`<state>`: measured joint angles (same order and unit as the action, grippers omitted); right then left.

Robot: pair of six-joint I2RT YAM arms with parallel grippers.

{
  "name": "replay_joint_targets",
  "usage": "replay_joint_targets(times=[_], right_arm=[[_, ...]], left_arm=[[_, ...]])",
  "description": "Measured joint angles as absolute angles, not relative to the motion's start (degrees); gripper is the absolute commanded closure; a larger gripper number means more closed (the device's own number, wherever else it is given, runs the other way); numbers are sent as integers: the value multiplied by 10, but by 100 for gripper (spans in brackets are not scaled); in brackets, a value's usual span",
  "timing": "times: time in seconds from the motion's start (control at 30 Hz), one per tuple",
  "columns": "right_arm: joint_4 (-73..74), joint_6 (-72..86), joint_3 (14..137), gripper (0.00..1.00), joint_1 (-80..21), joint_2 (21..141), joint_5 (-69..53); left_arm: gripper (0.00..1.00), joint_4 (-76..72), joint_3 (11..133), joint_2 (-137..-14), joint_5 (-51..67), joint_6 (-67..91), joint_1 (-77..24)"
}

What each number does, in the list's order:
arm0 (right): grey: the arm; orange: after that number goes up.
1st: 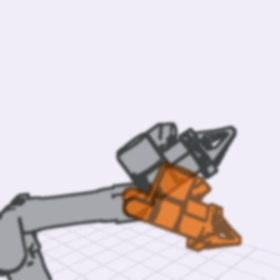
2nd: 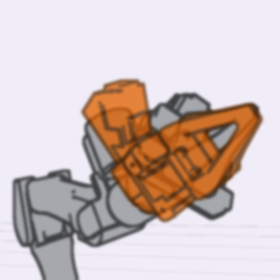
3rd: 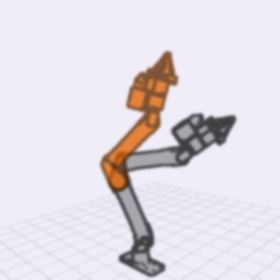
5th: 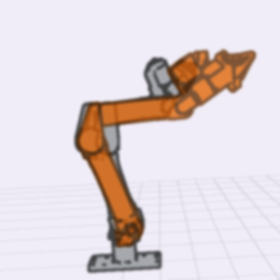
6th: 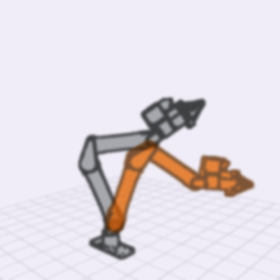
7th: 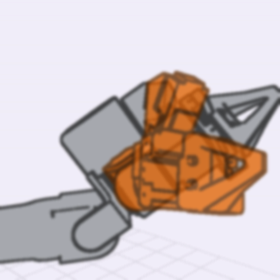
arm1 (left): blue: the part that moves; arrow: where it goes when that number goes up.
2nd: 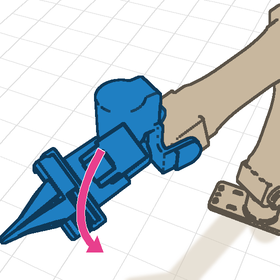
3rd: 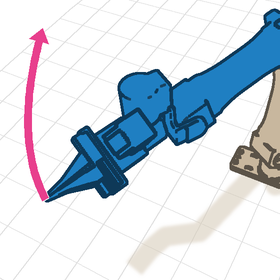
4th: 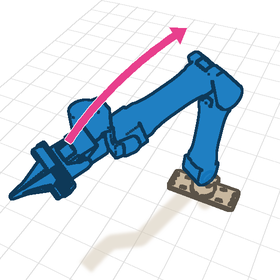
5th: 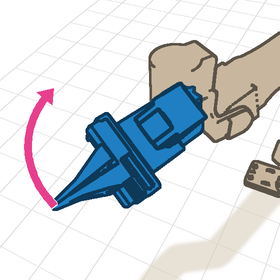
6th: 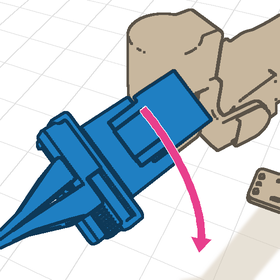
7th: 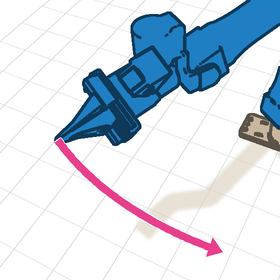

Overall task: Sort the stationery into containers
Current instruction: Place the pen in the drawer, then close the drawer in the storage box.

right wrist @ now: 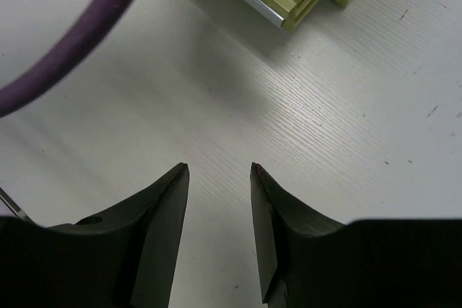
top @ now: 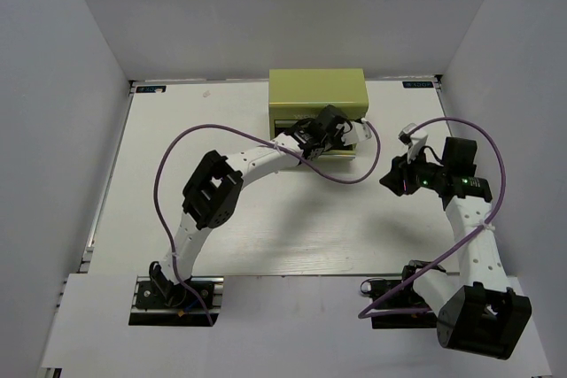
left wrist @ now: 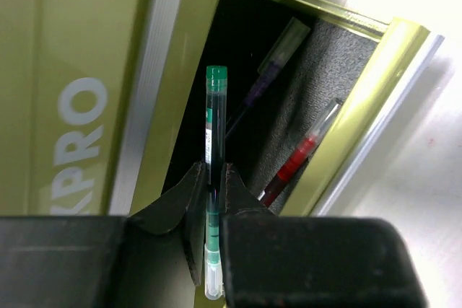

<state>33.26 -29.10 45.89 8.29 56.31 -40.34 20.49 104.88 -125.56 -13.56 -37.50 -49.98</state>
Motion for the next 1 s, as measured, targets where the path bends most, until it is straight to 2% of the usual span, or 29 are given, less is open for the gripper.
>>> replay_joint_targets(times=[0.07,0.1,0.17,0.2,0.23,0.27,0.3,0.4,0.5,0.53,0.57,0.6,0.63,0.67,0.8,1.0], right_arm=[[333,-291,459,53,83,561,-404],[333,-292,459,50,83,559,-404],[333,-293,457,43,83,558,-408],[333,-297,455,39,83,557,-411],[334,-303,452,39,83,557,-414],[338,-310,449,39,83,557,-418],[339,-318,447,38,83,557,-425],[345,-343,432,40,83,554,-446],[352,-372,419,52,83,554,-465],[354,-380,417,63,83,553,-470],[357,-392,415,70,83,554,-475],[359,-404,414,76,83,554,-481],[361,-416,413,87,83,555,-486],[362,-426,413,91,82,558,-491],[358,-458,413,93,81,578,-506],[331,-492,414,93,61,637,-512]], left_arm=[[80,200,1049,-1261,-140,-382,-500],[71,196,1049,-1262,-142,-386,-500],[59,188,1049,-1263,-146,-392,-500],[41,183,1049,-1263,-148,-395,-500],[30,177,1049,-1263,-151,-397,-500],[21,176,1049,-1263,-151,-394,-500],[17,181,1048,-1263,-146,-393,-500],[12,181,1046,-1260,-143,-388,-506],[10,184,1046,-1251,-142,-380,-512],[9,184,1044,-1248,-143,-379,-512],[9,183,1040,-1243,-145,-376,-512],[0,182,1034,-1236,-149,-370,-512],[0,183,1029,-1226,-151,-365,-511],[0,189,1021,-1213,-154,-352,-511],[0,202,976,-1136,-157,-285,-511],[0,194,797,-927,-128,-152,-508]])
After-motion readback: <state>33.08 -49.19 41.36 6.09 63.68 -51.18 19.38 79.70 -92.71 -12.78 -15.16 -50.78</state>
